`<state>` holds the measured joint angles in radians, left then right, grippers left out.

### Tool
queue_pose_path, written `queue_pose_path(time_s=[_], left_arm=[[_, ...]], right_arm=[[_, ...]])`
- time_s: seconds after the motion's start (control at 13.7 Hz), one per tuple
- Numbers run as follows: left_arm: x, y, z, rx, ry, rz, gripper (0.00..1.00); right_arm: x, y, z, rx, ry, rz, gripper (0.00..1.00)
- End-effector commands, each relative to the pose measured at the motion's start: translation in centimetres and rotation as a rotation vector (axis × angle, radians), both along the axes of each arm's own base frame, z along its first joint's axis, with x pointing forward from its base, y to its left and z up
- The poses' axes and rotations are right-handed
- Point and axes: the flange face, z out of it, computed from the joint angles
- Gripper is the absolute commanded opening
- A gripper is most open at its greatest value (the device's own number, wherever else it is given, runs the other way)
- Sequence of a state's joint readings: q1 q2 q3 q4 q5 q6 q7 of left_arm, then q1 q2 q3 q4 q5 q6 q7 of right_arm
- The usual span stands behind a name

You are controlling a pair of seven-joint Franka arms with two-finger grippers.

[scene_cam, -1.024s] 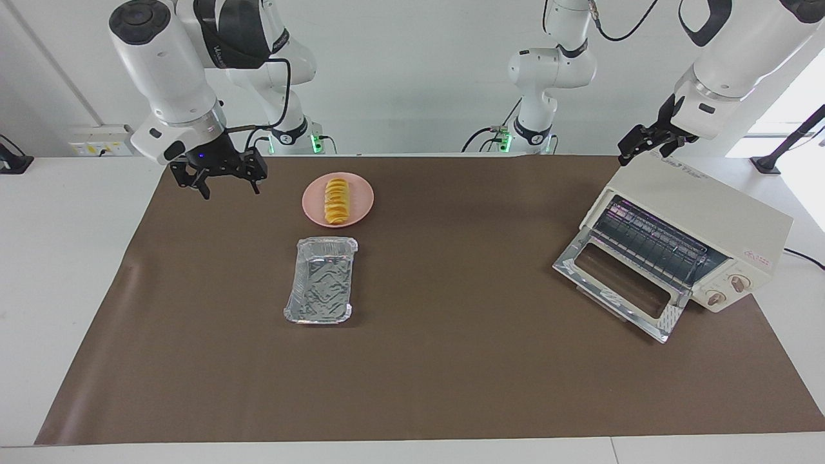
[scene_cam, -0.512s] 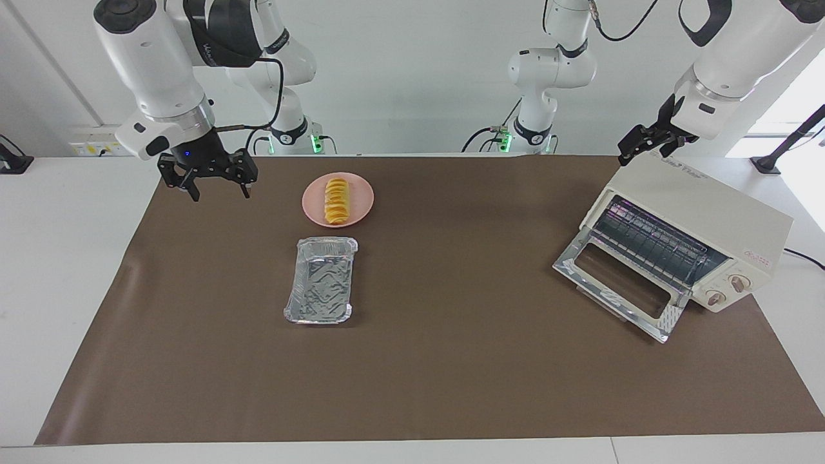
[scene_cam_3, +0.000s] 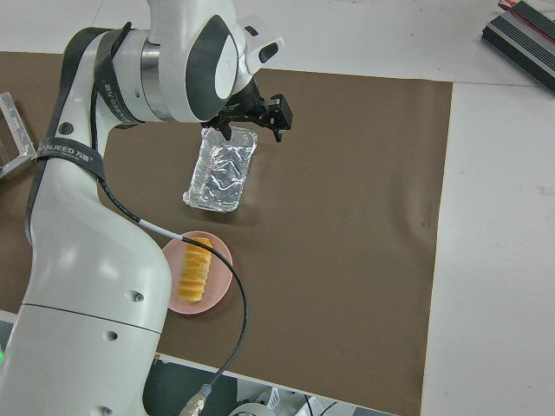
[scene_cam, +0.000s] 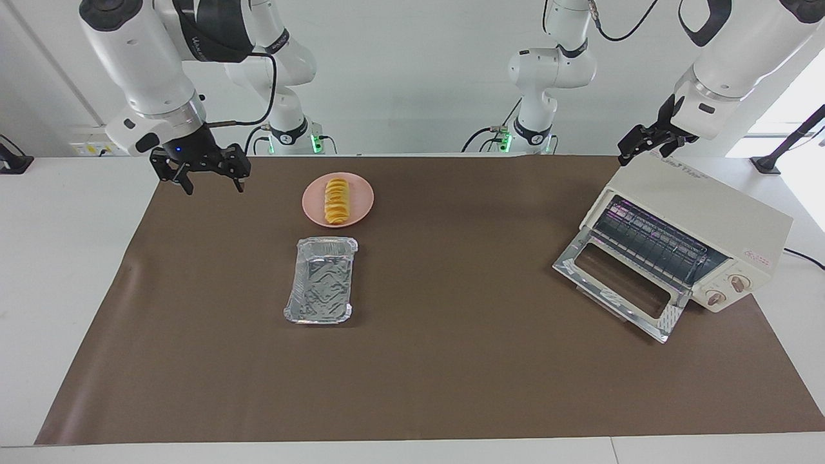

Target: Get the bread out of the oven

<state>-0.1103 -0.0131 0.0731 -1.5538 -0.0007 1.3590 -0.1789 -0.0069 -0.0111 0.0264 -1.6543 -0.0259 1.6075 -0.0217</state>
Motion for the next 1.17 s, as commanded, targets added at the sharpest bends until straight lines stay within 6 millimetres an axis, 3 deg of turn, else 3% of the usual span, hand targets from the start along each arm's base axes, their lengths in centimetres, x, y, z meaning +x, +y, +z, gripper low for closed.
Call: queue_pose_path(time_s=[0.0, 1.1], left_arm=[[-0.8, 0.3, 0.1, 0.009, -0.01, 0.0, 1.0], [-0.8, 0.3, 0.0, 0.009, -0.009, 0.0, 1.0]], right_arm=[[0.6, -0.5, 0.1, -0.004, 0.016, -0.02, 1.0], [0.2, -2.2, 1.9, -0.001, 0.005, -0.052, 1.0]])
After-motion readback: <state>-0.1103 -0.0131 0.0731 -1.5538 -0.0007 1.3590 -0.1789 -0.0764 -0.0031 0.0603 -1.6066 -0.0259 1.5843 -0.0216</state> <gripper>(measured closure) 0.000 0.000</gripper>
